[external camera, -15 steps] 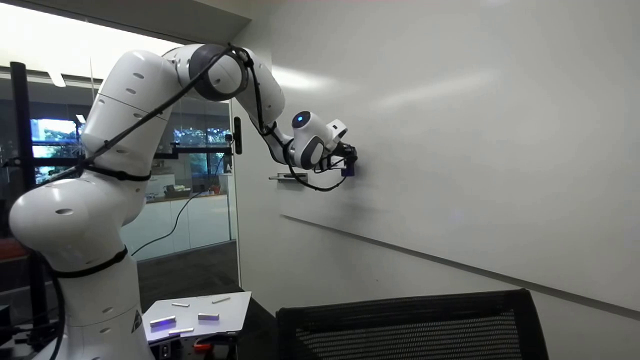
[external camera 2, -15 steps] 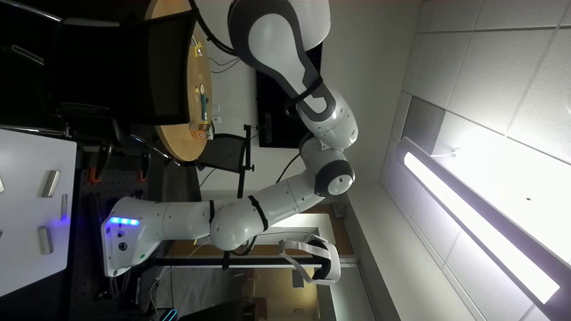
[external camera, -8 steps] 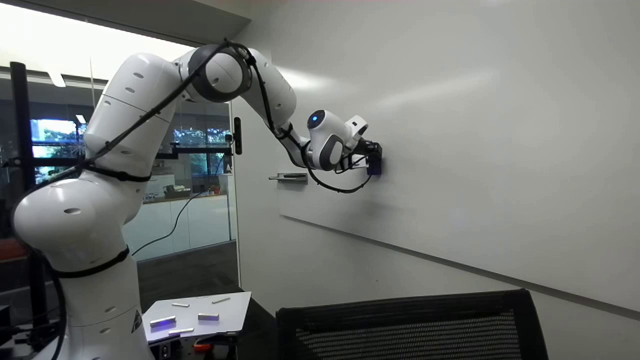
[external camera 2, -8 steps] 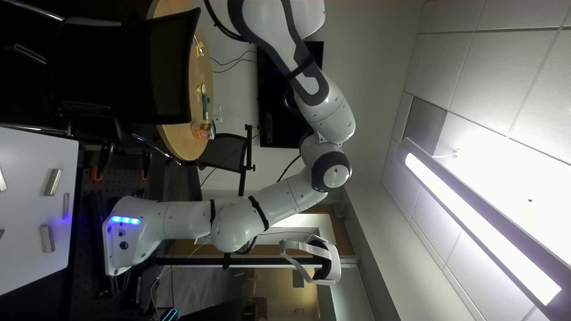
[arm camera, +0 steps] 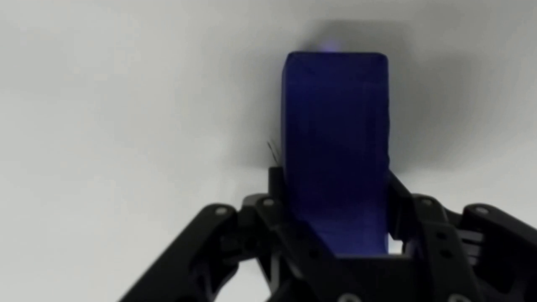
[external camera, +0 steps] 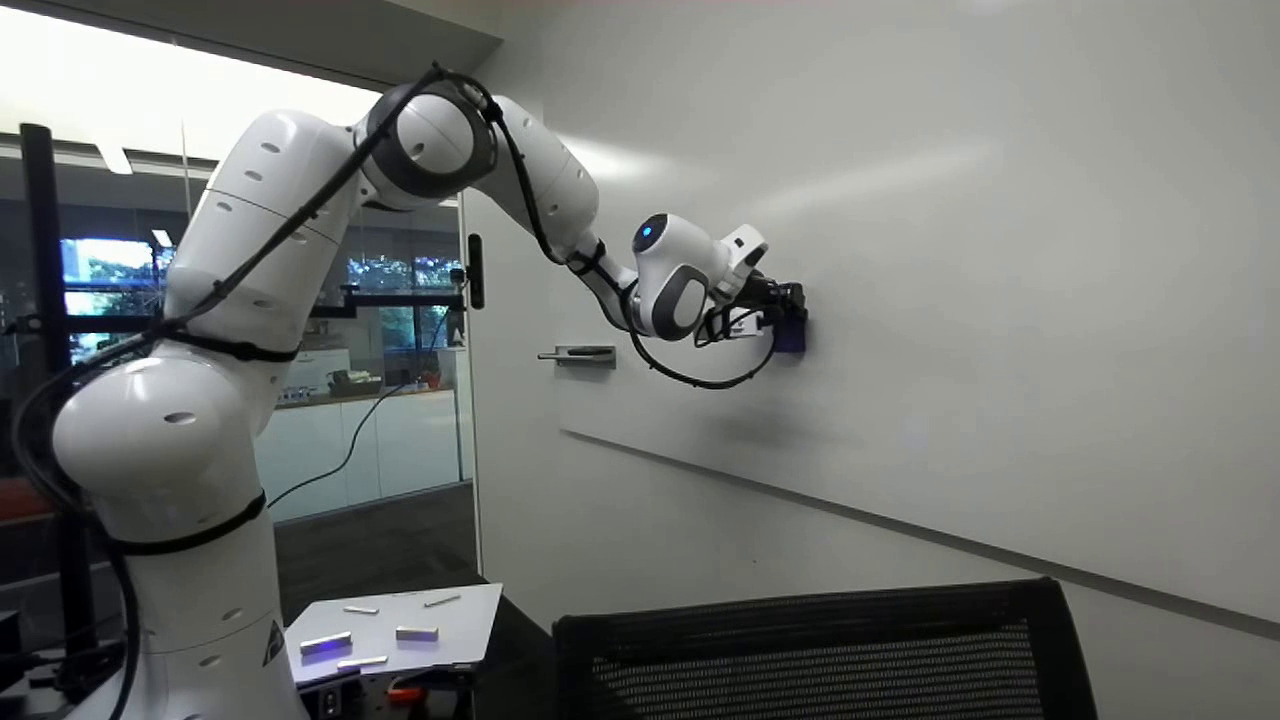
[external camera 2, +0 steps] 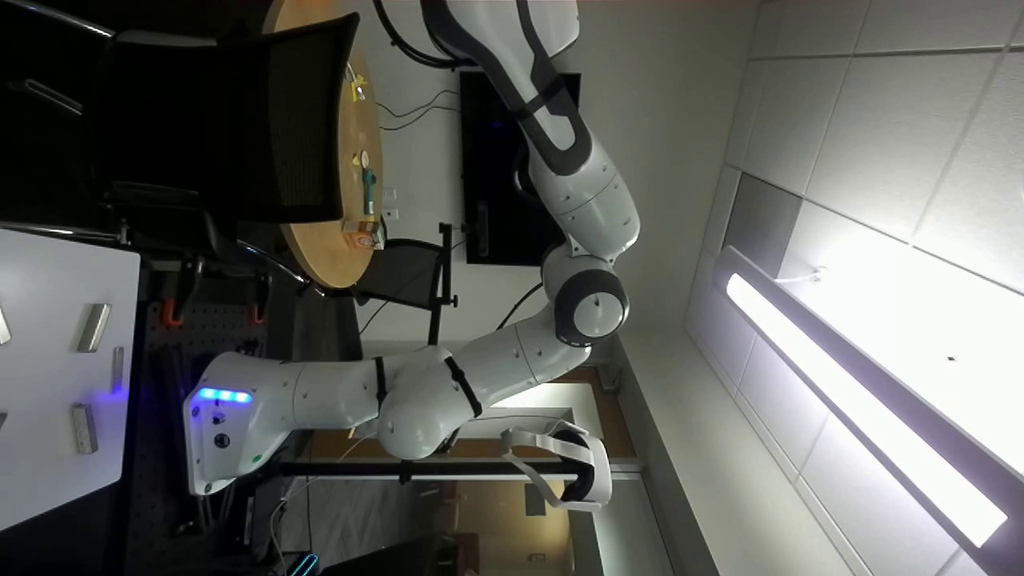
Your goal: Pick up the purple duster on the table and use it to wipe the whiteboard
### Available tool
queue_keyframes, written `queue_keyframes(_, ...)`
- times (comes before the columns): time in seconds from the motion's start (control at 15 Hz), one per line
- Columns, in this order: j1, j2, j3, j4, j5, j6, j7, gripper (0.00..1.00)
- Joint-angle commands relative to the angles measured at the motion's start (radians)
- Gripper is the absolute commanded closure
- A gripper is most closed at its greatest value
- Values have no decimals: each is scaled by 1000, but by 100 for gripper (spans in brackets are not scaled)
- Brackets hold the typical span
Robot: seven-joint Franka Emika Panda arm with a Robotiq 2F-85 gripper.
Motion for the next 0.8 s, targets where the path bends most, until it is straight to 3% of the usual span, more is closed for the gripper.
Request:
queue_keyframes(0.0, 51, 76, -125, 157, 65, -45, -10, 70)
queue_keyframes(0.4, 118, 98, -288, 204, 128, -123, 17, 70)
queue_keyframes(0.73, 138, 197, -498, 348, 185, -207, 78, 70)
